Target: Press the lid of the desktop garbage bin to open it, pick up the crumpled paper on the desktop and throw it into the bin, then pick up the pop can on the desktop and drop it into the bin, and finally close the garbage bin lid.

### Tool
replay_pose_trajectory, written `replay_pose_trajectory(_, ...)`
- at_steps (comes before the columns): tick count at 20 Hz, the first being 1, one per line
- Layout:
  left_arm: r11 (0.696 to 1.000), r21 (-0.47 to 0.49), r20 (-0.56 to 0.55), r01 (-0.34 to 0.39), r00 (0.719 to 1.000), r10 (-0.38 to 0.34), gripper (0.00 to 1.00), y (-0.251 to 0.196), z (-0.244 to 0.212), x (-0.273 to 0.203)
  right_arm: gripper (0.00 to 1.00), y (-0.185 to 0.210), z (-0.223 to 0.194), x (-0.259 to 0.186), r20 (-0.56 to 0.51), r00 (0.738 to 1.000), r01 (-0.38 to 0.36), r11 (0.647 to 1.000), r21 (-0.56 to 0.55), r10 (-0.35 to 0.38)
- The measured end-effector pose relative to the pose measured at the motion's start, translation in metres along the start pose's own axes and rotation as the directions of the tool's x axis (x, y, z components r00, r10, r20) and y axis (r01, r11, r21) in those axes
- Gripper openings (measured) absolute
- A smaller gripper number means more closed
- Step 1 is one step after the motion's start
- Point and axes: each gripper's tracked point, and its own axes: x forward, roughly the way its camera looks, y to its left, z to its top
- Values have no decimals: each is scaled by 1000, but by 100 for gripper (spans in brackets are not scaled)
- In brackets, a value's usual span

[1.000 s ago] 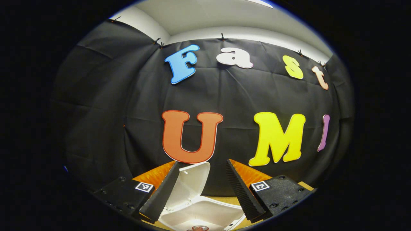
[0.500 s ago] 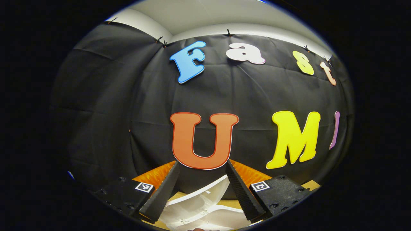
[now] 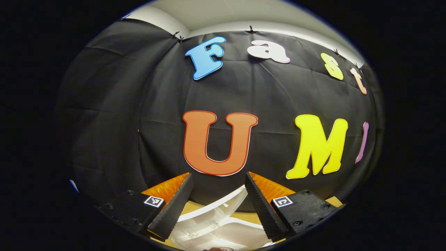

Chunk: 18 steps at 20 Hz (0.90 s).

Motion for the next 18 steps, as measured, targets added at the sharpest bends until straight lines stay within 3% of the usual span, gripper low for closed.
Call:
replay_pose_trajectory(10, 994, -41, -81, 101, 991, -104, 95, -63, -55, -54, 94, 0, -2, -9, 5, 999, -43, 999, 22, 42)
replay_pose_trajectory(18, 990, -125, -237, 62, 967, -91, 100, -68, -132, -70, 95, -12, -7, -14, -7, 999, -46, 998, 40, 46)
